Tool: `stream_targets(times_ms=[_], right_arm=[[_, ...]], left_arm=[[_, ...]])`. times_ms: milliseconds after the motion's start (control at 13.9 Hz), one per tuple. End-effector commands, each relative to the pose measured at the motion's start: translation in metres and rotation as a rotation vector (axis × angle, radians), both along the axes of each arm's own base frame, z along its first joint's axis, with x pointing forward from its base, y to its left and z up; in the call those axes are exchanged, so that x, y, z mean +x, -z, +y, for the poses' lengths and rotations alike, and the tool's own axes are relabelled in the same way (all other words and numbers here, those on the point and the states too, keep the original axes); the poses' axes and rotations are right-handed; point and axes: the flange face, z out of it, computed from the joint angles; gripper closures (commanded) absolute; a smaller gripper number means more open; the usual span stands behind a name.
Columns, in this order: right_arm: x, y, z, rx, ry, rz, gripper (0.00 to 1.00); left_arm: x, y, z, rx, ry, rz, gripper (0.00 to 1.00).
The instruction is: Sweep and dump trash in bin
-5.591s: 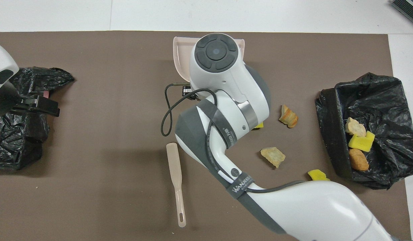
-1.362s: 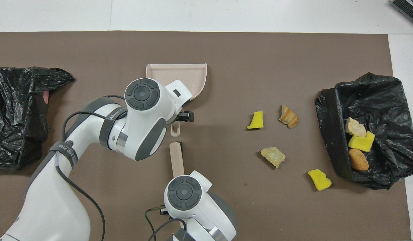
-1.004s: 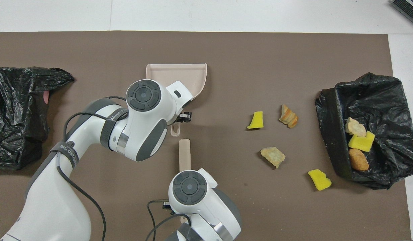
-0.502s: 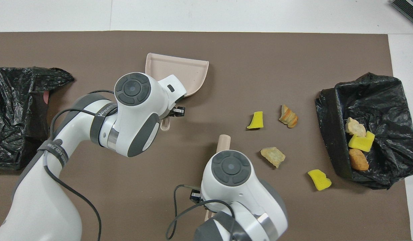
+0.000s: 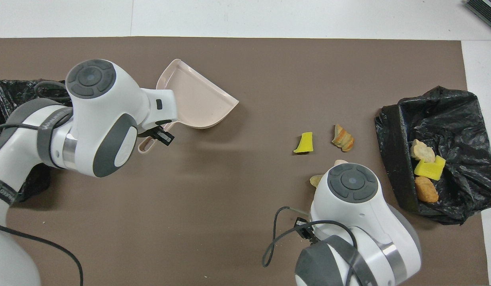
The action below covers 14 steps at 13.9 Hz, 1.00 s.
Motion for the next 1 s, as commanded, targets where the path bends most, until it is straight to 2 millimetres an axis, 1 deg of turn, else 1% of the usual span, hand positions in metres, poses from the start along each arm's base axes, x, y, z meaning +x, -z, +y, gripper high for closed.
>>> stream_targets(times_ms=[0, 143, 287, 502, 573, 645, 717, 789, 860, 932], right_arm=[[-0.032, 0.004, -0.023, -0.102, -0.047, -0.046, 1.00], [-0.045, 0.011, -0.039, -0.150, -0.095, -0.050, 1.00], [-0.064, 0.020, -0.060, -0.187, -0.164, -0.043, 1.00], [-0.086, 0.031, -0.090, -0.202, -0.185, -0.005, 1.00], [-0.091, 0.034, -0.096, -0.221, -0.187, 0.004, 1.00], [-0.094, 0.035, -0.102, -0.239, -0.188, 0.000, 1.00], [-0.093, 0.037, -0.111, -0.251, -0.174, 0.001, 1.00], [-0.092, 0.041, -0.120, -0.241, -0.171, 0.018, 1.00], [-0.093, 0.046, -0.125, -0.243, -0.167, 0.026, 1.00], [-0.097, 0.054, -0.128, -0.240, -0.173, 0.038, 1.00]], left_arm=[[-0.007, -0.023, 0.040, 0.006, 0.172, 0.037, 1.00], [-0.011, -0.027, 0.057, 0.045, 0.335, 0.074, 1.00], [-0.017, -0.023, 0.061, 0.076, 0.446, 0.079, 1.00], [-0.030, -0.013, 0.055, 0.092, 0.597, 0.040, 1.00], [-0.038, -0.004, 0.047, 0.089, 0.633, 0.031, 1.00], [-0.044, 0.007, 0.027, 0.087, 0.674, 0.016, 1.00], [-0.052, 0.020, 0.018, 0.085, 0.695, 0.010, 1.00], [-0.060, 0.028, 0.006, 0.083, 0.725, 0.005, 1.00], [-0.070, 0.037, -0.008, 0.084, 0.755, 0.021, 1.00], [-0.079, 0.048, -0.016, 0.086, 0.772, 0.040, 1.00]])
